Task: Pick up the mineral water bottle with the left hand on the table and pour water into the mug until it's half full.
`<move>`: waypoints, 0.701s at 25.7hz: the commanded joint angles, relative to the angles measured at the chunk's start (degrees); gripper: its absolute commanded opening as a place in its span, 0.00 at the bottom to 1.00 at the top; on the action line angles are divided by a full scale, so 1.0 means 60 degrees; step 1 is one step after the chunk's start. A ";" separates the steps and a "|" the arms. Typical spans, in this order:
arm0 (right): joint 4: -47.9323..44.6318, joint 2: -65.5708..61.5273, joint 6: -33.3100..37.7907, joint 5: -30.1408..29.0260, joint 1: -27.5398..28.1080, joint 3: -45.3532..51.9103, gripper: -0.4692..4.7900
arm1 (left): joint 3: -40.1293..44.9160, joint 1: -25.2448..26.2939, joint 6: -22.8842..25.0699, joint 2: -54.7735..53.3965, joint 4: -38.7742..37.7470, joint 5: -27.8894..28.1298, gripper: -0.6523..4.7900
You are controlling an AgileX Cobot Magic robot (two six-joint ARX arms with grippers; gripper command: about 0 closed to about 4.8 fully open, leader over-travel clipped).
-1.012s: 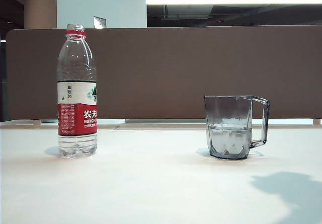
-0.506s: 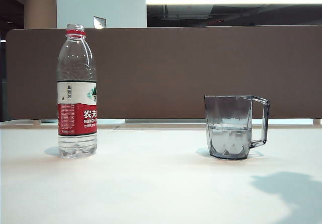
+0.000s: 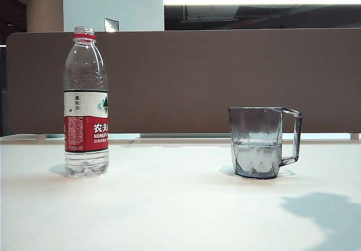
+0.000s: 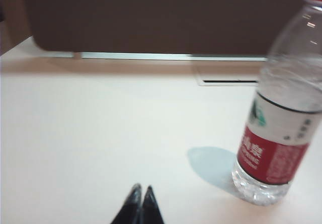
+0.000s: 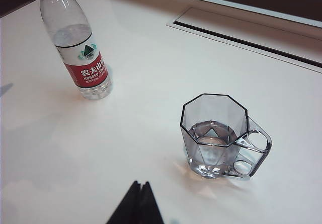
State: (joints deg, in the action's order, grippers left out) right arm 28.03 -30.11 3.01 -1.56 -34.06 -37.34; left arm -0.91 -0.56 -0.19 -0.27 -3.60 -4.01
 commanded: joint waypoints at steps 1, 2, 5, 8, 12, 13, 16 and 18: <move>-0.0142 0.0011 -0.0004 -0.0007 -0.0004 -0.0044 0.07 | -0.0044 -0.0149 0.0284 -0.0004 0.0157 -0.0025 0.11; -0.0138 0.0011 -0.0007 -0.0011 -0.0004 -0.0044 0.07 | -0.0044 -0.0149 0.0280 -0.0004 0.0157 -0.0025 0.11; -0.0138 0.0007 -0.0004 -0.0007 -0.0004 -0.0044 0.07 | -0.0044 -0.0149 0.0000 -0.0004 0.0157 -0.0025 0.11; -0.0138 0.0007 -0.0004 -0.0007 -0.0004 -0.0044 0.07 | -0.0044 -0.0149 -0.0113 -0.0004 0.0157 -0.0025 0.11; -0.0138 0.0007 -0.0007 -0.0007 -0.0004 -0.0044 0.07 | -0.0047 -0.0142 -0.0113 -0.0004 0.0138 -0.0025 0.11; -0.0135 0.0007 -0.0004 -0.0007 -0.0004 -0.0044 0.07 | -0.0055 -0.0149 -0.0015 -0.0004 0.0106 -0.0025 0.11; -0.0138 0.0007 -0.0004 -0.0007 -0.0004 -0.0044 0.07 | -0.0055 -0.0138 0.0546 -0.0004 0.0109 -0.0025 0.11; -0.0138 0.0011 -0.0004 -0.0007 -0.0004 -0.0044 0.07 | -0.0055 -0.0138 0.0532 -0.0004 0.0142 -0.0025 0.11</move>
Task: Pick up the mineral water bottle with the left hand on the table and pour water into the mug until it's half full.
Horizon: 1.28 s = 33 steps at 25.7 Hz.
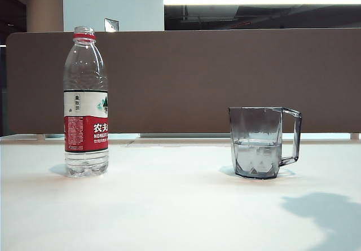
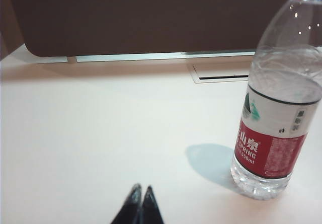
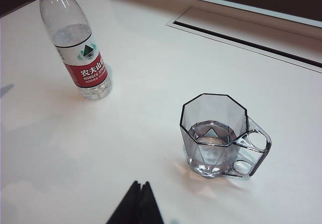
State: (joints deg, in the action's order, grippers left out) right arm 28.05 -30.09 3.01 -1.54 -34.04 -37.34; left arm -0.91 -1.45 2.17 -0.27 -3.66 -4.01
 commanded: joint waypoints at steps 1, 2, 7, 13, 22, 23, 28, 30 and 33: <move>-0.0142 0.0007 -0.0004 -0.0011 -0.0007 -0.0044 0.07 | -0.0055 0.0011 0.0138 -0.0004 0.0153 -0.0025 0.11; -0.0142 0.0004 -0.0004 -0.0015 -0.0007 -0.0044 0.07 | -0.0055 0.0011 0.0138 -0.0004 0.0153 -0.0025 0.11; -0.0142 0.0007 -0.0004 -0.0011 -0.0007 -0.0044 0.07 | -0.0055 0.0011 0.0138 -0.0004 0.0153 -0.0025 0.11; -0.0710 0.0372 -0.0051 0.0310 0.0102 0.0408 0.07 | -0.0055 0.0011 0.0138 -0.0004 0.0153 -0.0025 0.11; -0.4280 0.2841 -0.1053 0.0244 0.2743 0.3104 0.07 | -0.0055 0.0007 0.0138 -0.0004 0.0157 -0.0025 0.11; -0.4280 0.3184 -0.1053 0.0262 0.3268 0.3421 0.07 | -0.0055 0.0007 0.0138 -0.0004 0.0160 -0.0025 0.11; -0.4244 0.3952 -0.1045 0.0237 0.4841 0.4255 0.07 | -0.0055 0.0011 0.0138 -0.0004 0.0164 -0.0025 0.11; -0.4229 0.4317 -0.1042 0.0237 0.5297 0.4579 0.07 | -0.0055 0.0011 0.0138 -0.0004 0.0164 -0.0025 0.11; -0.4258 0.5056 -0.1042 0.0237 0.5654 0.5115 0.07 | -0.0055 0.0011 0.0138 -0.0004 0.0164 -0.0025 0.11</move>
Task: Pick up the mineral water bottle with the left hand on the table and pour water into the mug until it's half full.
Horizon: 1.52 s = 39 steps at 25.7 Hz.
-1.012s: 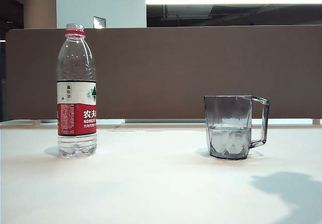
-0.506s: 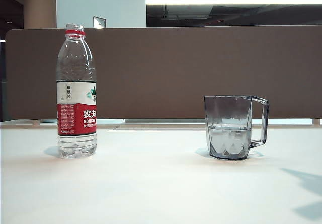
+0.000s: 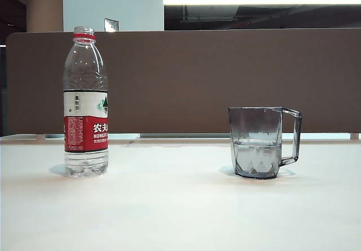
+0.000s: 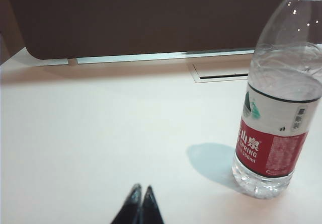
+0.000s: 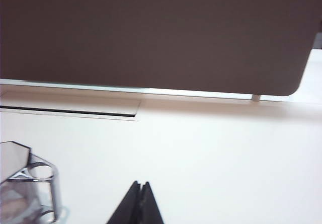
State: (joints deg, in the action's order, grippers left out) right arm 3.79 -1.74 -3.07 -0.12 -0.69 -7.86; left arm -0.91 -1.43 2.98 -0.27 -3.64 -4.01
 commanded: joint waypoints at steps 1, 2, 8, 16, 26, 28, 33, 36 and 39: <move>-0.0288 0.0288 -0.0025 0.0000 0.0109 0.0284 0.07 | -0.0055 0.0007 0.0004 -0.0004 0.0160 -0.0025 0.11; -0.0277 0.0295 -0.0022 -0.0004 0.0127 0.0372 0.07 | -0.0055 0.0007 0.0004 -0.0004 0.0160 -0.0025 0.11; -0.1883 0.0295 0.0018 -0.0004 0.0113 0.1195 0.07 | -0.0055 0.0007 0.0004 -0.0004 0.0168 -0.0025 0.11; -0.1566 0.0295 0.0018 0.0033 0.0124 0.1209 0.07 | -0.0055 0.0007 0.0004 -0.0004 0.0164 -0.0025 0.11; -0.1355 0.0295 0.0477 0.0106 0.0127 0.1209 0.07 | -0.0055 0.0007 0.0004 -0.0004 0.0164 -0.0025 0.11; -0.1355 0.0295 0.0696 0.0106 0.0127 0.1209 0.07 | -0.0055 0.0007 0.0004 -0.0004 0.0168 -0.0025 0.11; -0.1362 0.0295 0.0867 0.0098 0.0127 0.1209 0.07 | -0.0055 0.0007 0.0004 -0.0004 0.0164 -0.0025 0.11; -0.1417 0.0295 0.0863 -0.0011 0.0127 0.1209 0.07 | -0.0055 0.0007 0.0004 -0.0004 0.0168 -0.0025 0.11; -0.1373 0.0295 0.0860 0.0007 0.0127 0.1209 0.07 | -0.0055 0.0007 0.0004 -0.0004 0.0168 -0.0025 0.11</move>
